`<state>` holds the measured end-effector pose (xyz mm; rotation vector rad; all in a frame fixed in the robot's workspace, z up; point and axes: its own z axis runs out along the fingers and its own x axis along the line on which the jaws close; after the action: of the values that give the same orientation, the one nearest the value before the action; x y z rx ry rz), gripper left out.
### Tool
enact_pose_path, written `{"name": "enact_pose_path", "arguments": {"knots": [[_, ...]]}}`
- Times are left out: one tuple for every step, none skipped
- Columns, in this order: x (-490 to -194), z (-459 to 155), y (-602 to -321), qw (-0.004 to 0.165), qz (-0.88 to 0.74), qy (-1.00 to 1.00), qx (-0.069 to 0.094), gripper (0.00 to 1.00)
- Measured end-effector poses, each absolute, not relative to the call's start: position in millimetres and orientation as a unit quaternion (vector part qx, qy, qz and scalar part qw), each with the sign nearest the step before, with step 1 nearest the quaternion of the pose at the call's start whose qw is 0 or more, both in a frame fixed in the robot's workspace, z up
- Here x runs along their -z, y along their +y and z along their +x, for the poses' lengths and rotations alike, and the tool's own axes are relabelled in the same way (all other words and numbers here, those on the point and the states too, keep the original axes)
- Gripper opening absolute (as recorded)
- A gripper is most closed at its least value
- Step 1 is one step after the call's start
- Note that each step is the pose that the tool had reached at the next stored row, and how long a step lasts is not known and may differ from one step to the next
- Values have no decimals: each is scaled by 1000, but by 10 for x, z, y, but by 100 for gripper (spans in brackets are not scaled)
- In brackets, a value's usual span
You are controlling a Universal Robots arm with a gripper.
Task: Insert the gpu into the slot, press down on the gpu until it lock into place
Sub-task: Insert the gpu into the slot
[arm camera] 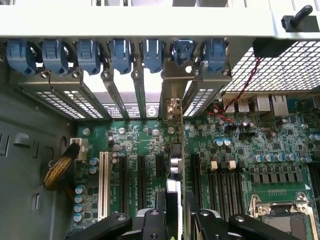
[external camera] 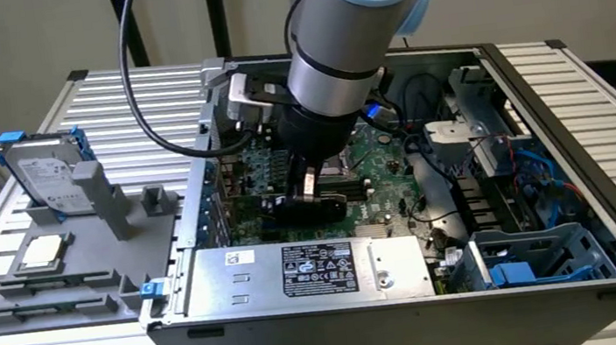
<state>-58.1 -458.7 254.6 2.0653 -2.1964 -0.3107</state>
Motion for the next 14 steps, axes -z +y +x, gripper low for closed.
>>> {"name": "enact_pose_path", "arguments": {"knots": [[-2546,-580,-4587,55,680,-724,102,26],[-2546,-577,-4587,56,680,-723,103,26],[-2546,-573,-4587,56,680,-723,103,26],[-2545,-567,-4587,56,681,-723,103,26],[-2545,-560,-4587,56,681,-723,103,26],[-2545,-554,-4586,56,681,-723,103,26],[-2545,-549,-4586,56,681,-723,103,26],[-2545,-546,-4586,56,681,-723,103,26],[-2545,-546,-4586,56,681,-723,103,26],[-2545,-546,-4586,56,681,-723,103,26],[-2545,-545,-4586,57,681,-723,103,26],[-2545,-544,-4585,57,681,-723,104,26],[-2544,-544,-4584,58,681,-723,105,26],[-2545,-545,-4583,59,681,-723,106,26]]}}
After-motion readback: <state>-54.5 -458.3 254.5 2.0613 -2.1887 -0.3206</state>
